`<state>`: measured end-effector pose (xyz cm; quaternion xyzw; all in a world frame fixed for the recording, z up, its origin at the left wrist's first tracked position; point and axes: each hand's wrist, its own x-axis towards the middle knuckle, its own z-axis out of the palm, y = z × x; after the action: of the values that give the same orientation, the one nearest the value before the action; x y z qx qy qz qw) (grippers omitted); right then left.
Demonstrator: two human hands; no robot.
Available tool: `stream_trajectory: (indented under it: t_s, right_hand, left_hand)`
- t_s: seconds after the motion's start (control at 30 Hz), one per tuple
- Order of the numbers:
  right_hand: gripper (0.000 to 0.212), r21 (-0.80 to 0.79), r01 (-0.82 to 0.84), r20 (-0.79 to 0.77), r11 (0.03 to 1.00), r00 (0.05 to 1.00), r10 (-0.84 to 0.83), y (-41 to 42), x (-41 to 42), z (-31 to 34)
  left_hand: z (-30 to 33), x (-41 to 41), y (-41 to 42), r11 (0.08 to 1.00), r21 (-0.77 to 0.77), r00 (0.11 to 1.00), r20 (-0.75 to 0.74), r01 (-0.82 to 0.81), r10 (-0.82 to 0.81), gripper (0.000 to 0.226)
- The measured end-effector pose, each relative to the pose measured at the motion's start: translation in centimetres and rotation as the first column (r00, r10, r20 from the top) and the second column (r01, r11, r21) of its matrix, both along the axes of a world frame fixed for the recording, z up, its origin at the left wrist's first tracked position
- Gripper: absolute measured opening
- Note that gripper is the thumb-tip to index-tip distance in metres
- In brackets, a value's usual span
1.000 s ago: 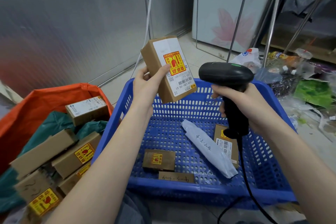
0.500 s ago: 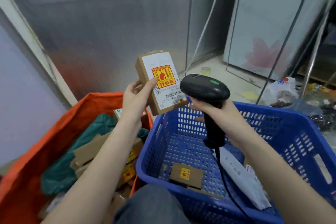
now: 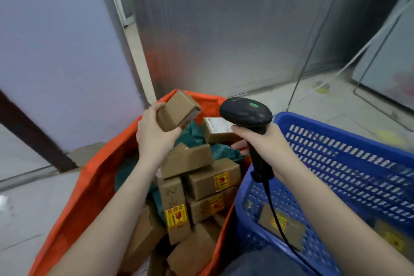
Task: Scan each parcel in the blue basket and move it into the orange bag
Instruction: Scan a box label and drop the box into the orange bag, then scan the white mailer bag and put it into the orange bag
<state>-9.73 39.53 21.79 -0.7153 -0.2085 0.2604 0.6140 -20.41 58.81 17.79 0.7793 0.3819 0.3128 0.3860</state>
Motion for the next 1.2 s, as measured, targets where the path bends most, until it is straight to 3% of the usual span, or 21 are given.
stream_trajectory:
  t_s: [0.17, 0.27, 0.33, 0.6, 0.73, 0.97, 1.2]
  right_hand:
    - [0.012, -0.065, 0.018, -0.030, 0.998, 0.999, -0.020, 1.1, 0.9, -3.0]
    - [0.011, -0.097, 0.030, -0.057, 0.995, 0.998, -0.036, 0.9, 1.5, -4.0]
    - [0.012, -0.119, 0.041, -0.050, 0.992, 0.998, -0.047, 0.5, 1.7, -4.2]
    - [0.005, -0.146, 0.103, 0.063, 0.984, 0.994, -0.094, -4.9, 2.6, -1.4]
    - [0.013, -0.170, 0.171, 0.135, 0.971, 0.980, -0.149, -10.0, 3.2, 1.3]
    - [0.015, -0.158, 0.350, 0.205, 0.923, 0.926, -0.316, -21.0, 5.0, 2.9]
    - [0.015, -0.193, 0.494, 0.190, 0.848, 0.867, -0.461, -32.2, 6.2, 0.5]
  left_hand:
    - [-3.7, 1.7, 0.3, 0.986, 0.153, 0.982, -0.185, 0.059, -0.030, 0.064]
    - [-5.5, 2.5, -0.2, 0.980, 0.079, 0.922, -0.358, 0.183, -0.144, 0.058]
    - [-6.1, 2.7, -0.8, 0.973, 0.006, 0.898, -0.388, 0.230, -0.210, 0.056]
    - [-1.0, 4.1, -4.8, 0.961, 0.038, 0.942, -0.216, 0.273, -0.258, 0.063]
    - [3.3, 6.4, -9.7, 0.932, 0.087, 0.933, -0.113, 0.351, -0.341, 0.059]
    - [5.7, 11.4, -20.3, 0.828, 0.081, 0.832, -0.076, 0.554, -0.550, 0.057]
    - [3.3, 15.7, -31.0, 0.709, -0.112, 0.699, -0.118, 0.696, -0.705, 0.060]
